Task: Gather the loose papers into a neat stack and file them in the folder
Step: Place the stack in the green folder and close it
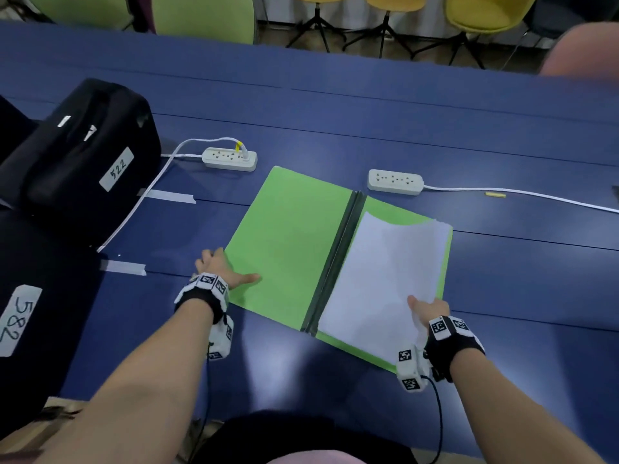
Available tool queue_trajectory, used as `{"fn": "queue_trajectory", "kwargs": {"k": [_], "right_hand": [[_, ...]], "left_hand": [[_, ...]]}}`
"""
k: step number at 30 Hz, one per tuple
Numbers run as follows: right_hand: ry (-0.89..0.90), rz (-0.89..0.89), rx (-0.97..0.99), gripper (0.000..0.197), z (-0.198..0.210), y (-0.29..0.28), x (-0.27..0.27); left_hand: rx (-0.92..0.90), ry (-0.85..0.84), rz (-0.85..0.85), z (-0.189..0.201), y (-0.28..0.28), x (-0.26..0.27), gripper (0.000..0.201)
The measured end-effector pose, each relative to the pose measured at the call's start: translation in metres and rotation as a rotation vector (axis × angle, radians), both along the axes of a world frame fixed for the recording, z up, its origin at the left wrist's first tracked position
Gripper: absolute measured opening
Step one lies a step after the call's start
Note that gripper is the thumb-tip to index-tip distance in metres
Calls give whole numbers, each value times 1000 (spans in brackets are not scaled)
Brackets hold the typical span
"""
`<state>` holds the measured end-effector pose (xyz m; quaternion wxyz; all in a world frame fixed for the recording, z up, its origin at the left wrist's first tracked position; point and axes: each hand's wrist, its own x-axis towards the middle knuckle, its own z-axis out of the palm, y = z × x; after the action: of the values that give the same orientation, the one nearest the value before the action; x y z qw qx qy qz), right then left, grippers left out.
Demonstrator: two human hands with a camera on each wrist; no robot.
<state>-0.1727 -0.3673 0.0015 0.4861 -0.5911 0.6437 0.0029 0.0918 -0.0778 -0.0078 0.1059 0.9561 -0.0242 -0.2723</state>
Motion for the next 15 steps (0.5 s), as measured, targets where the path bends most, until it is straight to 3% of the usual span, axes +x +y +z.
{"fn": "queue_trajectory", "kwargs": {"k": [3,7,11,13,15], "right_hand": [[37,32,-3,52,-6,8,4],[52,80,1,46,-7,14,3],[60,104,10,54,-3,4,5],[32,86,1,49,0,-5,7],[16,67,4,50,2,-10,9]], "left_hand": [[-46,3,114,-6,3,-13,117],[-39,102,261,-10,21,-22,95],[-183,103,258,0,44,-21,65],[-285,68,241,17,51,-17,50],[-435,138,190,44,54,-13,36]]}}
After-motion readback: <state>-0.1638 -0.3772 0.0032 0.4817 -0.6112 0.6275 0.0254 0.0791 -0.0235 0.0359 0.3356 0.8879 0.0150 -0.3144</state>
